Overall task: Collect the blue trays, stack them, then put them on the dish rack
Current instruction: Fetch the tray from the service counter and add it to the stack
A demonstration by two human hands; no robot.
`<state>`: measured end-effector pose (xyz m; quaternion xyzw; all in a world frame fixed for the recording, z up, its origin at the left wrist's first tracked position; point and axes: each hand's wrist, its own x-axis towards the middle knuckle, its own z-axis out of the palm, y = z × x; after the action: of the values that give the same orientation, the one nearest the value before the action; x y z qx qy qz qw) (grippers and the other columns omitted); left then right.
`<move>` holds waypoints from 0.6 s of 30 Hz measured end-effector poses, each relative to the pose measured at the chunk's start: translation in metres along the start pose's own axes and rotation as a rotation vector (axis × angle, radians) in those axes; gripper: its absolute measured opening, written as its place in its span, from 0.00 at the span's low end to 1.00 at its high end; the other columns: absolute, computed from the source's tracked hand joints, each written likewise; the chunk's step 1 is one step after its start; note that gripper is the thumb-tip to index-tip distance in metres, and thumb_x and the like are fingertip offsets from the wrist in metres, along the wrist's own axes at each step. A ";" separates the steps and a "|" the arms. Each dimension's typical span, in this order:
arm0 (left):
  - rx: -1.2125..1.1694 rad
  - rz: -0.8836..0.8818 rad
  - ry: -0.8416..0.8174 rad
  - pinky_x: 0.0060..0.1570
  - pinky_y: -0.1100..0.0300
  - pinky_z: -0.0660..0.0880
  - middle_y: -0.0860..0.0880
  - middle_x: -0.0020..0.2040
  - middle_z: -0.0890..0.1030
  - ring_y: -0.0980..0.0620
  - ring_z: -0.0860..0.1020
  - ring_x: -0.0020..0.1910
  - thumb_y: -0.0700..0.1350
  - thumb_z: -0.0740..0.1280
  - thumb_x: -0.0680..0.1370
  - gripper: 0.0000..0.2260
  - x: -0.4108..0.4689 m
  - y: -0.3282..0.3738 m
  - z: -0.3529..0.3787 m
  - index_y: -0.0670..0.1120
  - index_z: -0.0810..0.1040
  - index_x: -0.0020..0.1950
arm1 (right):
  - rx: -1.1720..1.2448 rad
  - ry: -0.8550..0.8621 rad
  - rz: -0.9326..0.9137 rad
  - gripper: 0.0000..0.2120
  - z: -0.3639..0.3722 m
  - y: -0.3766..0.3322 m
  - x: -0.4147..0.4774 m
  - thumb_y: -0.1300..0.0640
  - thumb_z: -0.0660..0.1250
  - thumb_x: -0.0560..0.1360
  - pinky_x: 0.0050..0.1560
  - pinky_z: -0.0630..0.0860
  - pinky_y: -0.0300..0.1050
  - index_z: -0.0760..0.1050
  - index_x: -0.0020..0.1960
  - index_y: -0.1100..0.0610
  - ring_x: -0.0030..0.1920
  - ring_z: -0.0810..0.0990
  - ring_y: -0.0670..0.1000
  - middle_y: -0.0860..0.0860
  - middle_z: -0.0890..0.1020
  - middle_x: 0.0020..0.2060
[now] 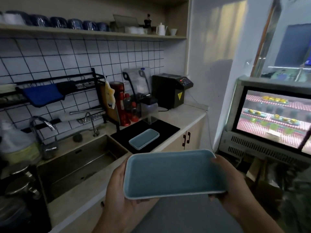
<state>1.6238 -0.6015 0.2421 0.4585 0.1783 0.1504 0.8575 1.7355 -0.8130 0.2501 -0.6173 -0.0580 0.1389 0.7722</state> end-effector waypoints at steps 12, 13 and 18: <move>-0.005 -0.006 0.249 0.37 0.45 0.79 0.51 0.50 0.87 0.45 0.86 0.42 0.60 0.62 0.78 0.12 0.287 -0.005 -0.037 0.62 0.82 0.55 | -0.096 -0.175 0.124 0.16 0.048 0.047 0.315 0.42 0.66 0.69 0.23 0.71 0.43 0.82 0.52 0.48 0.23 0.78 0.54 0.53 0.85 0.35; -0.005 0.008 0.266 0.36 0.46 0.80 0.51 0.49 0.87 0.46 0.86 0.42 0.57 0.61 0.79 0.11 0.310 -0.005 -0.041 0.61 0.82 0.54 | -0.099 -0.184 0.113 0.17 0.056 0.053 0.340 0.42 0.66 0.69 0.23 0.71 0.43 0.82 0.53 0.48 0.23 0.78 0.54 0.53 0.85 0.35; 0.036 0.020 0.380 0.43 0.52 0.78 0.50 0.51 0.84 0.49 0.83 0.47 0.50 0.62 0.80 0.12 0.412 -0.006 -0.068 0.51 0.77 0.61 | -0.200 -0.113 0.179 0.07 0.103 0.077 0.453 0.42 0.62 0.77 0.32 0.77 0.49 0.78 0.52 0.37 0.45 0.79 0.59 0.53 0.79 0.51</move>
<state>1.9613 -0.3812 0.1330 0.4389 0.3351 0.2397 0.7985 2.1297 -0.5717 0.1627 -0.6849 -0.0599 0.2353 0.6870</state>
